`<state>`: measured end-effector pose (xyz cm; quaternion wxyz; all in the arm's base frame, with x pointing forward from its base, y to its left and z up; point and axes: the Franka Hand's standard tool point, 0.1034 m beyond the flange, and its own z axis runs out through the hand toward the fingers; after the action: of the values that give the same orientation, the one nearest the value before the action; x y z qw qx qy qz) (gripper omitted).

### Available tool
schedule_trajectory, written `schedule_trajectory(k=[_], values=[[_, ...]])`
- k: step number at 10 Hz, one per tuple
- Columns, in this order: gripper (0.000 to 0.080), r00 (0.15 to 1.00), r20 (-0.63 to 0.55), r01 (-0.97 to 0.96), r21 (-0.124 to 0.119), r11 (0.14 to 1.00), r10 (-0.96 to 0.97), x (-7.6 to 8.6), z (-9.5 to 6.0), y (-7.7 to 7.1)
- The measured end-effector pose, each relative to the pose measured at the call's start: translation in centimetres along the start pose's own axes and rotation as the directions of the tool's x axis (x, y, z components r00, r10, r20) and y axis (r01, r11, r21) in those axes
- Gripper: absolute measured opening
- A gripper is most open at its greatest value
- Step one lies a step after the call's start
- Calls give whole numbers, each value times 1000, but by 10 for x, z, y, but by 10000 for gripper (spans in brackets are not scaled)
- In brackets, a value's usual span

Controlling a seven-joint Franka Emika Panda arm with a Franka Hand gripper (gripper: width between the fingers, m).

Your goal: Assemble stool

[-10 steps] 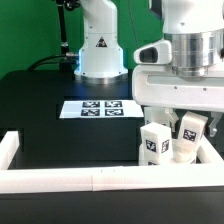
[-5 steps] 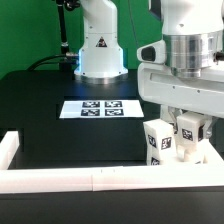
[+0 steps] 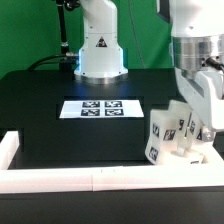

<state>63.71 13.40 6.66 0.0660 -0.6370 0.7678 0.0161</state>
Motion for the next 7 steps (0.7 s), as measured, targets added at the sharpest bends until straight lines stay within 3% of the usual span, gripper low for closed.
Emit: schedule_trajectory(k=[1, 2, 5, 6, 7], values=[[333, 994, 10, -111, 44, 993, 110, -7, 3, -1], [333, 990, 16, -142, 69, 987, 142, -6, 5, 0], [333, 975, 39, -223, 74, 972, 220, -4, 5, -2], [424, 975, 39, -221, 74, 972, 219, -4, 5, -2], [583, 975, 39, -220, 74, 973, 218, -4, 5, -2]])
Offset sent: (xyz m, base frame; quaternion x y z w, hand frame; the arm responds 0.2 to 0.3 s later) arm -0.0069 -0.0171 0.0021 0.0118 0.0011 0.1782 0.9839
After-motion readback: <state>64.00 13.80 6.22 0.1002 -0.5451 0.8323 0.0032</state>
